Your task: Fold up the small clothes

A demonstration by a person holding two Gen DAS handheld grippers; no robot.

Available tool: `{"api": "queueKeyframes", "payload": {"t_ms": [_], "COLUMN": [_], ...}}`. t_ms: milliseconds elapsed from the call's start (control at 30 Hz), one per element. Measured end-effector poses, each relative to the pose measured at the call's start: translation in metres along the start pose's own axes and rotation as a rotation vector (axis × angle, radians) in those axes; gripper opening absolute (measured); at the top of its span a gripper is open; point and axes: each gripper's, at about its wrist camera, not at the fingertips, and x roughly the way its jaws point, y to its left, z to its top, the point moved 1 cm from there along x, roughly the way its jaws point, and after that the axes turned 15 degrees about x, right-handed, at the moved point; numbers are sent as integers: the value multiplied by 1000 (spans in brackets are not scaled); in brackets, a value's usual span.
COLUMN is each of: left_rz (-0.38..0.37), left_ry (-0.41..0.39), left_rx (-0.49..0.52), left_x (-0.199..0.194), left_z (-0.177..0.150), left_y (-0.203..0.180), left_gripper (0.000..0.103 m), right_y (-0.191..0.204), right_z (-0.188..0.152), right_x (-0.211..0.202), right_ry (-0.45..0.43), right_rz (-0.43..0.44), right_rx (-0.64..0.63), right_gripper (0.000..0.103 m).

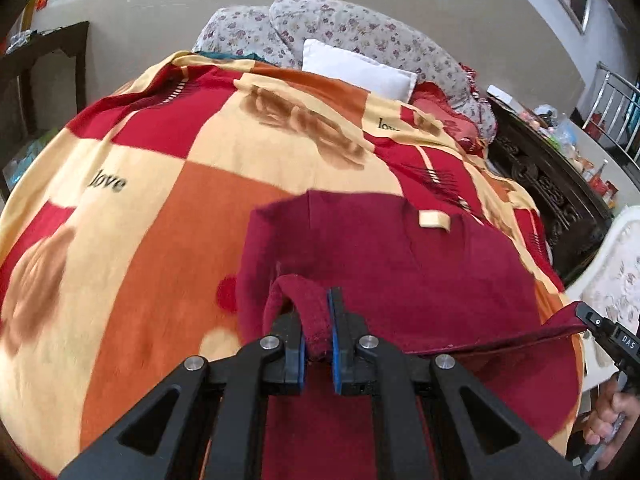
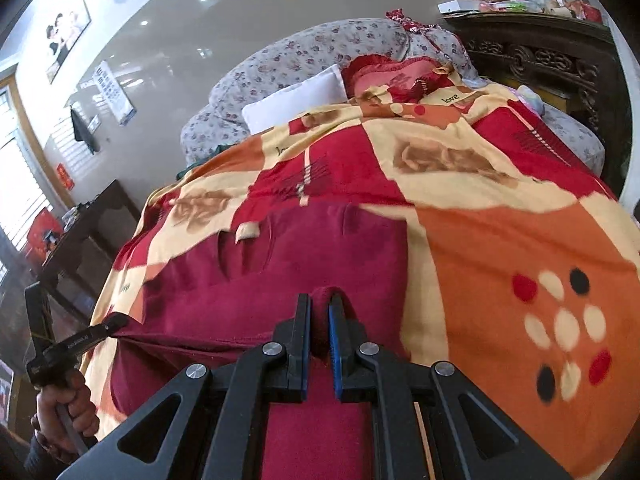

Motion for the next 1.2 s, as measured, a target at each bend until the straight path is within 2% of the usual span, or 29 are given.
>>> {"api": "queueKeyframes", "payload": {"t_ms": [233,300,400,533,567,633,667,767,833,900,967,1033,1067,1133,1200], "left_rz": [49,38,3,-62,-80,-44,-30,-8,-31,-48,-19,22,31,21,-26], "left_ry": [22,38,48,10,-3,-53,-75,-118,-116,-96,-70,-46,-40,-28,-25], "left_rx": [31,38,22,39,45,74,86,62,65,151,241,267,257,222,233], "left_x": [47,60,66,53,47,32,26,7,4,9,18,29,33,41,45], "left_z": [32,37,38,39,40,44,47,55,56,53,50,46,45,43,41], "left_y": [0,1,4,7,8,10,11,21,17,-2,-19,-24,-22,-12,-8], "left_gripper": [12,13,17,38,52,77,79,79,79,72,54,44,41,40,40], "right_y": [-3,-4,-14,-24,-26,-30,-30,-25,-12,11,18,19,17,15,15], "right_z": [38,43,52,61,62,62,61,58,55,52,52,54,55,56,57], "right_x": [55,66,81,71,67,55,48,36,33,41,56,70,74,87,95], "right_ry": [35,39,41,-17,-25,-52,-65,-71,-42,0,65,92,88,126,122], "right_rz": [-73,-83,-19,43,61,70,70,63,46,-36,-68,-101,-111,-73,-73], "right_rx": [38,45,106,161,171,167,157,111,18,-162,-259,-316,-335,-371,-406], "right_gripper": [9,9,11,18,20,30,31,32,32,32,38,40,40,40,40]}}
